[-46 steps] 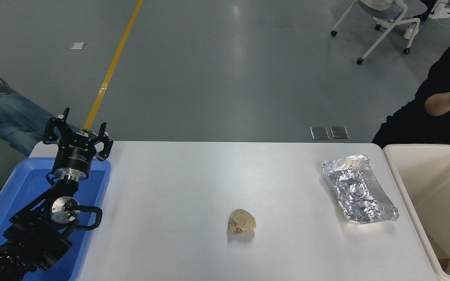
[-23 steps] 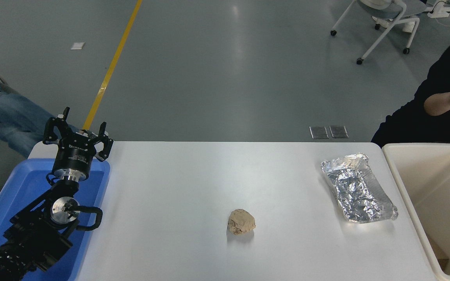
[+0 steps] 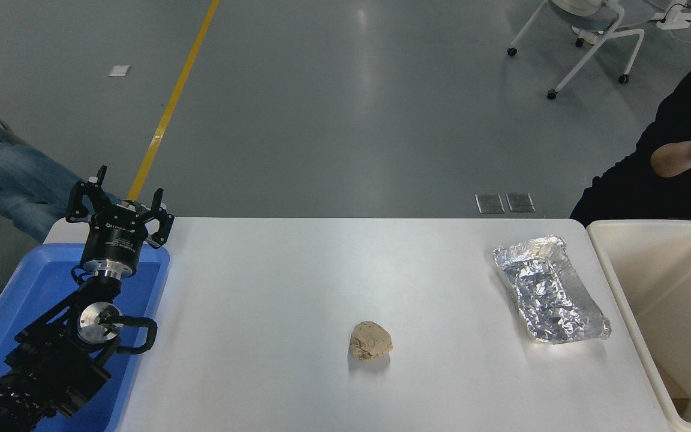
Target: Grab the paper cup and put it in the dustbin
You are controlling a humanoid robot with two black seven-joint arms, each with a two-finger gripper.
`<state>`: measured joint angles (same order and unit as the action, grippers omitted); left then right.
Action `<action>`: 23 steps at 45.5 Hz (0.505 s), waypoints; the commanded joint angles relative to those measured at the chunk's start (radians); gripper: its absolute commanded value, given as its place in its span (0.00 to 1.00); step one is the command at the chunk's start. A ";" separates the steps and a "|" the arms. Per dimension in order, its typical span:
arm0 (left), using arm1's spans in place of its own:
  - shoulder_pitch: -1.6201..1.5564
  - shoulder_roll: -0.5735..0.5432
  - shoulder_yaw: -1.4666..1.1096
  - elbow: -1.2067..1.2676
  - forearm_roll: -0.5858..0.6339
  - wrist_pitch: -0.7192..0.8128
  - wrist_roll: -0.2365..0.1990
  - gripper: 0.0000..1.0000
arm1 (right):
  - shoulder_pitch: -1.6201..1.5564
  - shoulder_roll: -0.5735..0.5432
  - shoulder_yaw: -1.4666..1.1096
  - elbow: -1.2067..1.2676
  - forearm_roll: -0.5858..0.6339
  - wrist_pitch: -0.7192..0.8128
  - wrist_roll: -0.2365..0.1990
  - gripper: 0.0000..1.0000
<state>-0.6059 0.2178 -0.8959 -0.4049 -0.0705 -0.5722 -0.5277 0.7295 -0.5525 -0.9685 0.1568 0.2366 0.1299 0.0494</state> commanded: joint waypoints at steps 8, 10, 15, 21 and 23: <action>0.000 0.000 0.000 0.000 0.000 0.000 0.000 0.99 | -0.009 0.028 0.033 0.007 0.007 -0.029 -0.013 1.00; 0.000 0.000 0.000 0.000 0.000 0.000 0.000 0.99 | 0.013 0.028 0.031 0.012 0.006 -0.026 -0.013 1.00; 0.000 0.000 -0.001 0.000 0.000 0.000 0.000 0.99 | 0.109 0.026 0.022 0.053 0.004 -0.018 -0.013 1.00; 0.000 0.000 0.000 0.000 0.000 -0.002 0.000 0.99 | 0.310 0.019 -0.008 0.184 -0.008 -0.016 -0.013 1.00; 0.000 0.000 -0.001 0.000 0.000 -0.002 0.000 0.99 | 0.388 0.020 -0.039 0.233 -0.010 -0.015 -0.013 1.00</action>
<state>-0.6059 0.2178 -0.8963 -0.4051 -0.0703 -0.5722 -0.5276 0.8500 -0.5296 -0.9515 0.2289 0.2377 0.1113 0.0382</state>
